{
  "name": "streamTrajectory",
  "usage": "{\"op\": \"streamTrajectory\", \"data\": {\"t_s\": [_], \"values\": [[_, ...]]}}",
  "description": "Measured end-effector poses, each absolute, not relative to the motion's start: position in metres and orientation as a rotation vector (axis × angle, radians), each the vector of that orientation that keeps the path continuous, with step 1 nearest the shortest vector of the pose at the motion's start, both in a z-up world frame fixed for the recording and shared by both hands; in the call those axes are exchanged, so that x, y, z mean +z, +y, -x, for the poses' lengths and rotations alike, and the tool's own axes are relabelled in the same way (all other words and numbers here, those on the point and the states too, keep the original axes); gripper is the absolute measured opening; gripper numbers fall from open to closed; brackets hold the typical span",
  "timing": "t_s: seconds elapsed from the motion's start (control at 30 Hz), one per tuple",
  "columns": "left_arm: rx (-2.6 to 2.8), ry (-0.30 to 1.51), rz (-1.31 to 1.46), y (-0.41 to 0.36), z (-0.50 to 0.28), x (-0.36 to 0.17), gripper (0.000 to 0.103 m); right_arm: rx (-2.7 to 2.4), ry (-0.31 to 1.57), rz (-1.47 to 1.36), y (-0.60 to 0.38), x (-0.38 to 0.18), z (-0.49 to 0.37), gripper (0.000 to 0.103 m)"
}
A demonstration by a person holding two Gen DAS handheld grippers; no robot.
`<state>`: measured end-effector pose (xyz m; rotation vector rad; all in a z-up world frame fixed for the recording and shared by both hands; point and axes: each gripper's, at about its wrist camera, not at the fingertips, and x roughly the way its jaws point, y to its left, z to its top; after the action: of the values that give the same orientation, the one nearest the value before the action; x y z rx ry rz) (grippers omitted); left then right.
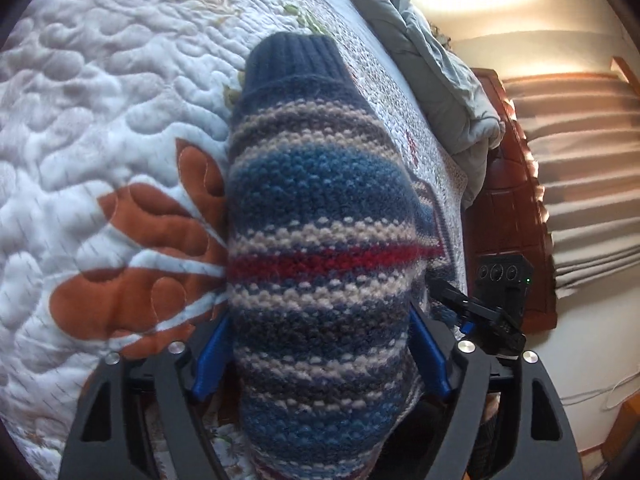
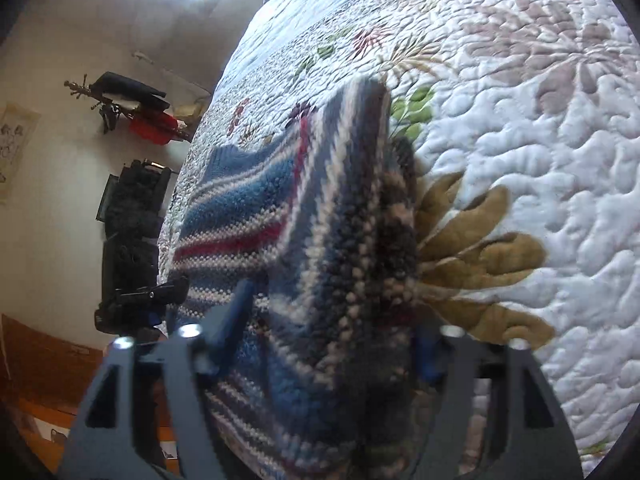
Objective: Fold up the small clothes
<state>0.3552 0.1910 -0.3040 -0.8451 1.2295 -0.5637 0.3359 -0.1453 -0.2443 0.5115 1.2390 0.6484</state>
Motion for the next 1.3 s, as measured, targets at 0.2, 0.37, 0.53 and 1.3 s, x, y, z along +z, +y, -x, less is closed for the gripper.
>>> {"op": "streamTrajectory", "data": {"t_s": [0.2, 0.37, 0.53, 1.3], "values": [[-0.433, 1.014, 0.76, 0.226, -0.307, -0.256, 0.083, 0.589, 1.128, -0.5, -0.172, -0.201, -0.373, 0.08], [-0.532, 0.839, 0.646, 0.187, -0.258, -0.22, 0.083, 0.629, 1.205, -0.466, -0.142, -0.221, -0.417, 0.046], [-0.58, 0.821, 0.623, 0.163, -0.229, -0.239, 0.083, 0.633, 1.088, -0.437, -0.144, -0.207, -0.418, 0.008], [-0.539, 0.817, 0.783, 0.183, -0.268, -0.232, 0.088, 0.565, 1.16, -0.386, -0.163, -0.243, -0.316, 0.013]]}}
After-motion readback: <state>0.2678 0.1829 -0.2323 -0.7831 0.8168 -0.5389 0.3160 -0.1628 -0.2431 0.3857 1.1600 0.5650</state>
